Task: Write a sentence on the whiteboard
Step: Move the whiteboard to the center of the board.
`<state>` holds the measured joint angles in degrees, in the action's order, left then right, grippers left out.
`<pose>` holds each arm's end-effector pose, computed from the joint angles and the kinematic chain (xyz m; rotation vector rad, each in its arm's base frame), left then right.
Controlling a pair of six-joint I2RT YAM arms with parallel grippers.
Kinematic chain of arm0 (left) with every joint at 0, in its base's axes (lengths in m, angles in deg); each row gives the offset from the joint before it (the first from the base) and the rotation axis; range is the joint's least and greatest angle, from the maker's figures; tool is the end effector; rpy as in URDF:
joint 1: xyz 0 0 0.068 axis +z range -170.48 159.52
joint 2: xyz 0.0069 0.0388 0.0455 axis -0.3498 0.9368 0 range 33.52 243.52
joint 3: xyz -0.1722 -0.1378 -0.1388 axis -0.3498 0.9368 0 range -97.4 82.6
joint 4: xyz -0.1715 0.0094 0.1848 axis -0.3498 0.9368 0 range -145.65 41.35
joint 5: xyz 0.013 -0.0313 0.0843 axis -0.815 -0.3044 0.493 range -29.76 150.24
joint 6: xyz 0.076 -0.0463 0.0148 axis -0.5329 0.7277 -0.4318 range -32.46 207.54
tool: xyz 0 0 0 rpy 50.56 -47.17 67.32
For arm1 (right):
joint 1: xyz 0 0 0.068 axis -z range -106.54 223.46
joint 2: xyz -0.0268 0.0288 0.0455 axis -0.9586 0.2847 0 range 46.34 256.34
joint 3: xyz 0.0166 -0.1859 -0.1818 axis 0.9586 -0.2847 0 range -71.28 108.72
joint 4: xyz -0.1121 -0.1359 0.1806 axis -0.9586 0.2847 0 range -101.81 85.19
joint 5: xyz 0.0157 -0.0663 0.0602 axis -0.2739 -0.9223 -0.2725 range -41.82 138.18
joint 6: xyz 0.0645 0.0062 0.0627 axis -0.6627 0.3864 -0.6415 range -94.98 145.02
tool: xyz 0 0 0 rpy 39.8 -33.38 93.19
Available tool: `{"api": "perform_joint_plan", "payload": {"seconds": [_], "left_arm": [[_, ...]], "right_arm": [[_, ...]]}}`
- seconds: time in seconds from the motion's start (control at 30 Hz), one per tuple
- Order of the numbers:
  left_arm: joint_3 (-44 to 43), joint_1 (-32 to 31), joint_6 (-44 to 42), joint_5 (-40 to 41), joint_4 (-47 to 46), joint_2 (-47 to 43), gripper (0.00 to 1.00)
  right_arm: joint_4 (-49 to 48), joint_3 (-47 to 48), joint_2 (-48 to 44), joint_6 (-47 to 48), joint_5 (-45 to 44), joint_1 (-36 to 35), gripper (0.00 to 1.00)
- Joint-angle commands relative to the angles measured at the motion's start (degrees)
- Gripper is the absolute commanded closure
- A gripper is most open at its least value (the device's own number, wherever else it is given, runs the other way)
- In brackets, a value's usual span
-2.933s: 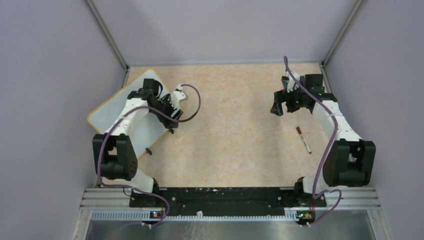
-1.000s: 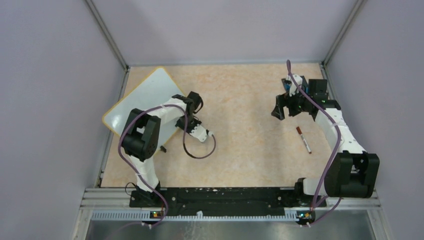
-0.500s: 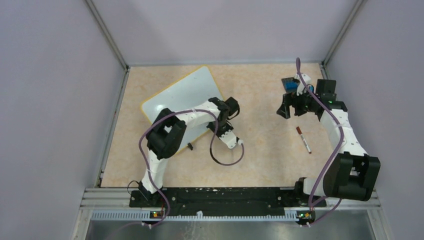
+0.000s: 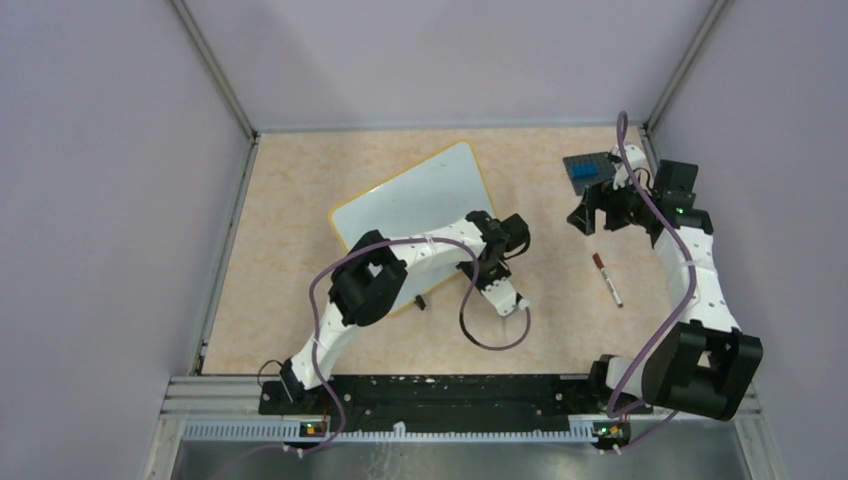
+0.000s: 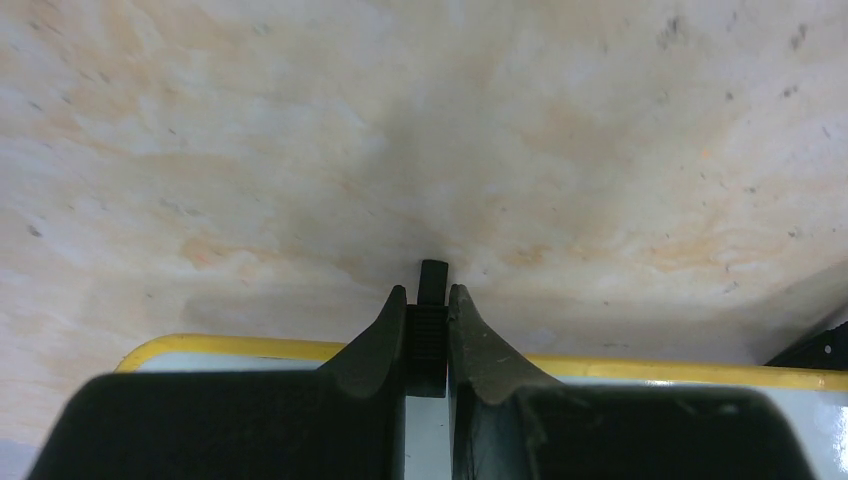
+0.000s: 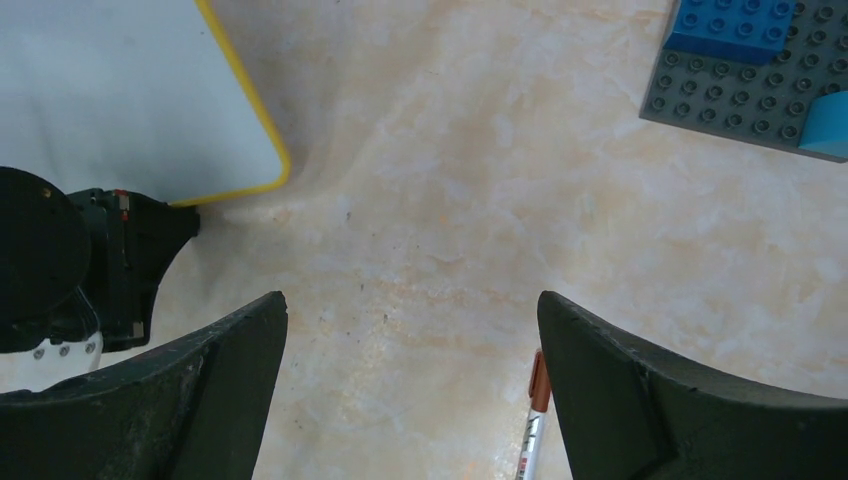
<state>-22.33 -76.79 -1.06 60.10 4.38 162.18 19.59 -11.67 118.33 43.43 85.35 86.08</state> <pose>0.2401 -0.3606 0.1164 2.8949 0.9150 0.0424 0.2884 -0.0148 0.2650 -0.4203 2.1498 0.4549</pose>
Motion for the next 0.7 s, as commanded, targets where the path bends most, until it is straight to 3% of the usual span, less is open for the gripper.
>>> {"api": "perform_joint_plan", "payload": {"seconds": [0.0, 0.07, 0.2, 0.27, 0.4, 0.47, 0.67], "left_arm": [[-4.3, -2.9, 2.0, -2.0, -6.9, 0.9, 0.94], [-5.1, -4.0, 2.7, -1.3, -7.5, 0.9, 0.85], [-6.4, -5.1, 5.5, -1.1, -7.7, 0.1, 0.54], [-6.6, -5.1, 6.6, -2.4, -7.6, -1.1, 0.42], [-6.1, -5.1, 10.8, -7.5, -7.8, -5.4, 0.09], [-5.7, -5.1, 13.1, -10.3, -8.1, -7.7, 0.02], [-1.1, -4.4, 23.5, -11.8, -12.7, -15.9, 0.01]], "right_arm": [[-0.5, 0.0, -2.4, 0.2, 2.0, 1.4, 0.09], [-0.7, 0.0, -2.8, -0.4, 1.8, 1.6, 0.09], [-3.6, -0.8, -4.1, -3.0, 1.1, 2.1, 0.09], [-6.0, -1.8, -5.9, -5.5, 1.1, 2.2, 0.08], [-11.3, -5.0, -9.8, -9.8, 3.0, 2.2, 0.07], [-13.4, -5.7, -10.9, -10.7, 4.2, 2.2, 0.07], [-12.5, -2.3, -9.8, -12.4, 3.4, 2.3, 0.06]]}}
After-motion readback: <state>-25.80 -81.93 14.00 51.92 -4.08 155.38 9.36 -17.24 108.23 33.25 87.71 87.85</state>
